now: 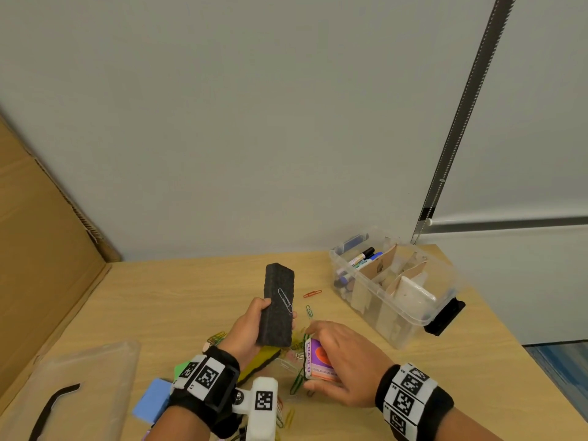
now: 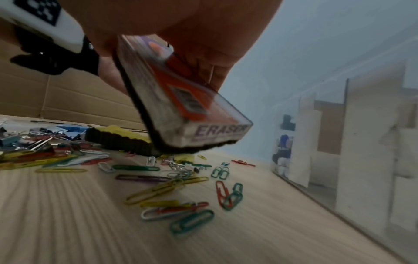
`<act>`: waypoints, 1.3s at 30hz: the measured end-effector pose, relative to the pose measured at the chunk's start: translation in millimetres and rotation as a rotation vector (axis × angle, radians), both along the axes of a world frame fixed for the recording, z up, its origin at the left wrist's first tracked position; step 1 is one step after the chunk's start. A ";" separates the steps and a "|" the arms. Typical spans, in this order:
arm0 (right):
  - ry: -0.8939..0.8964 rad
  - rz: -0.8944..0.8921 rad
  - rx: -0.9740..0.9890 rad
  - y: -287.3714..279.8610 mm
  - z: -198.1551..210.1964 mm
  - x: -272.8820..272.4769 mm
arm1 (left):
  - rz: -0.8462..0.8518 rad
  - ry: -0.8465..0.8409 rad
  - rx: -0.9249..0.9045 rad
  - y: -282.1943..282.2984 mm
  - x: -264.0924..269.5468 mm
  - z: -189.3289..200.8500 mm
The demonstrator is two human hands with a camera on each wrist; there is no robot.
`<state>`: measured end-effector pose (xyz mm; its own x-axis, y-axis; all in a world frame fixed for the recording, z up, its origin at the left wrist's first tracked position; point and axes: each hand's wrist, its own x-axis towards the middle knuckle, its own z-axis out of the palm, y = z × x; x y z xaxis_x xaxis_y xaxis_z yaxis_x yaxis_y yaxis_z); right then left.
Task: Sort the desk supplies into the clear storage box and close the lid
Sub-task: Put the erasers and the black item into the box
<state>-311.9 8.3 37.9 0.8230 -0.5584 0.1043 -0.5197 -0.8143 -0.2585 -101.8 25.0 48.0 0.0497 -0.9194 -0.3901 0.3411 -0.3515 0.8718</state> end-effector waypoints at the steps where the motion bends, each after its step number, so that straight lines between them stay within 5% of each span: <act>1: -0.015 -0.005 -0.010 -0.4 0.5 -0.3 | -0.006 -0.001 0.002 0.7 -0.2 -0.3; 14: -0.031 0.059 -0.069 -0.1 1.7 11.6 | -0.042 -0.205 0.000 -2.9 -4.7 -4.7; 20: 0.086 -0.088 0.147 -1.3 -5.8 1.7 | -0.146 -0.353 -0.053 -3.6 -1.2 6.4; 28: -0.517 -0.412 0.507 -13.9 0.6 5.3 | -0.197 -0.498 -0.080 15.6 -14.5 -12.7; 39: -0.931 -0.590 0.948 -14.4 -1.0 39.7 | -0.327 -0.484 -0.196 26.8 -39.8 -26.5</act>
